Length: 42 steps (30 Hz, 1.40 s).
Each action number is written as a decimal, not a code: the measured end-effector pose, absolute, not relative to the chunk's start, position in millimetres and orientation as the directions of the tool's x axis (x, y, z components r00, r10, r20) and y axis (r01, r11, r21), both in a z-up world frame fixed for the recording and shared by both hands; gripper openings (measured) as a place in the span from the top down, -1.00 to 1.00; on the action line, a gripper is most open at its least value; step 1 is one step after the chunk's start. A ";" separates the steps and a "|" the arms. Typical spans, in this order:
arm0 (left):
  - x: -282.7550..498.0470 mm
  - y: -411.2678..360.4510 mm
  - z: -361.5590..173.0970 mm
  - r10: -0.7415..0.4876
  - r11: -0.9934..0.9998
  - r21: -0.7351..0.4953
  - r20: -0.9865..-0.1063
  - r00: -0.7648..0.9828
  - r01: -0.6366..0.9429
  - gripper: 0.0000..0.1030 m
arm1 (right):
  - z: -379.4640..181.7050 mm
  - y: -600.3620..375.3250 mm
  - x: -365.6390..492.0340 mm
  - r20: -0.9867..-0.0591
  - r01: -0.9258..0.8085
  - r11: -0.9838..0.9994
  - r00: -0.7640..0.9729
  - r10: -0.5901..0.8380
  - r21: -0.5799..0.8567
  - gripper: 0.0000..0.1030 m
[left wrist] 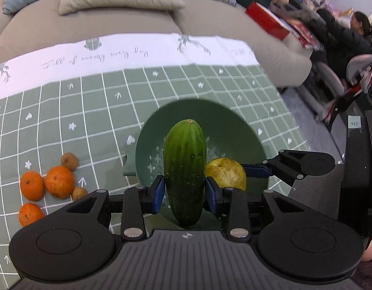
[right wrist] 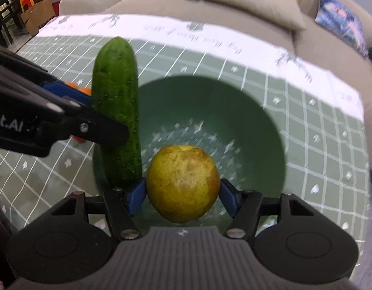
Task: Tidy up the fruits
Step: 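Carry the pear and cucumber into the green colander and open both tools, then withdraw both open tools from the colander back toward the oranges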
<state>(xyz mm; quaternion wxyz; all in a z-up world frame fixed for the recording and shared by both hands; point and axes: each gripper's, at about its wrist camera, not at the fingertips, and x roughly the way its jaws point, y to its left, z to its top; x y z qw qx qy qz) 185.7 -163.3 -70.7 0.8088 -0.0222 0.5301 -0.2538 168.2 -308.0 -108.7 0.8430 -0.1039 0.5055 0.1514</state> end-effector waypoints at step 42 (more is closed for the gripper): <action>185.4 -149.9 -77.0 -0.403 0.869 -0.280 -0.878 0.257 0.407 0.05 | -121.2 -272.1 169.7 -0.916 -0.433 0.892 0.397 0.059 -0.130 -0.50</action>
